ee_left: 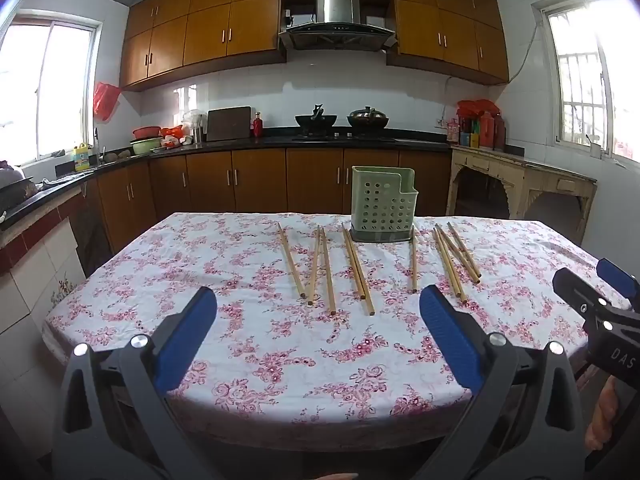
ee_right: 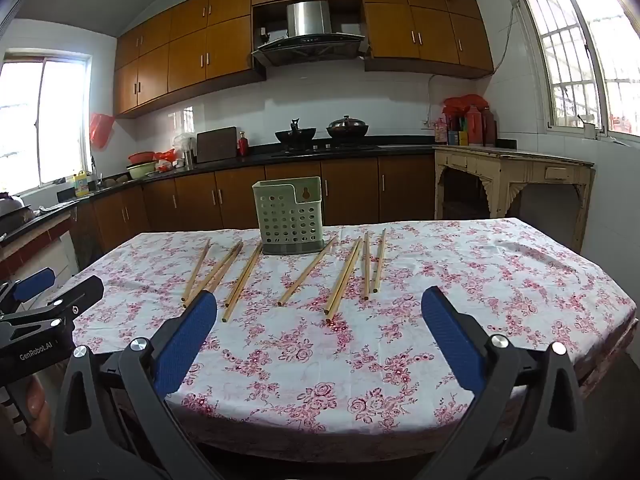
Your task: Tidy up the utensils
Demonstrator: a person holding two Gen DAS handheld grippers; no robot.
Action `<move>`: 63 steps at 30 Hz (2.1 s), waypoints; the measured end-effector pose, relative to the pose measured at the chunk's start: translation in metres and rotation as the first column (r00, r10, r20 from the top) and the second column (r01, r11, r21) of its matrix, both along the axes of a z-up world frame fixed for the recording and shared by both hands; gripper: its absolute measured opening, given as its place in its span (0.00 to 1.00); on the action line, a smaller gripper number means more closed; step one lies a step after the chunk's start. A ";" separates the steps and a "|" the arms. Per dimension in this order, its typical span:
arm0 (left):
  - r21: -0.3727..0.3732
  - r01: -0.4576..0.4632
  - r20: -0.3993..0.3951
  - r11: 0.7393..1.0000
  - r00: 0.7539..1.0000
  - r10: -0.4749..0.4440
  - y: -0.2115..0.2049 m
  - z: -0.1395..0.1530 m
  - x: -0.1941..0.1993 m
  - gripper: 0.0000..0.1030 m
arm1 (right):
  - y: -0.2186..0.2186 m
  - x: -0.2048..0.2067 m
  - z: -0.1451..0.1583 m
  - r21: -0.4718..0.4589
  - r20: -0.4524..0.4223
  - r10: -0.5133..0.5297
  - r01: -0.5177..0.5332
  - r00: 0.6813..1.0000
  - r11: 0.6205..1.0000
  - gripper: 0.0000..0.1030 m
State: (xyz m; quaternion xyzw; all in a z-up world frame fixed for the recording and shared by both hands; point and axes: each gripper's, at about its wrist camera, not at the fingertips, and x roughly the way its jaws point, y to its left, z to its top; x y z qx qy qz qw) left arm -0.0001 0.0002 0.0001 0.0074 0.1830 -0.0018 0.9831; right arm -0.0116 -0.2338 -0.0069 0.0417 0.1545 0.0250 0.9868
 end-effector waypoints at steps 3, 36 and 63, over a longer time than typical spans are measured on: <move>-0.001 0.001 0.001 1.000 1.000 -0.001 0.000 0.000 0.000 0.96 | 0.000 0.000 0.000 0.006 0.003 0.001 -0.001 1.000 1.000 0.98; -0.003 0.001 -0.002 1.000 1.000 -0.001 0.000 0.000 0.000 0.96 | -0.001 0.000 0.000 0.008 -0.002 0.000 0.000 1.000 1.000 0.98; -0.002 0.001 -0.003 1.000 1.000 -0.001 0.001 -0.001 0.005 0.96 | -0.001 0.000 -0.001 0.011 -0.004 0.000 0.000 1.000 1.000 0.98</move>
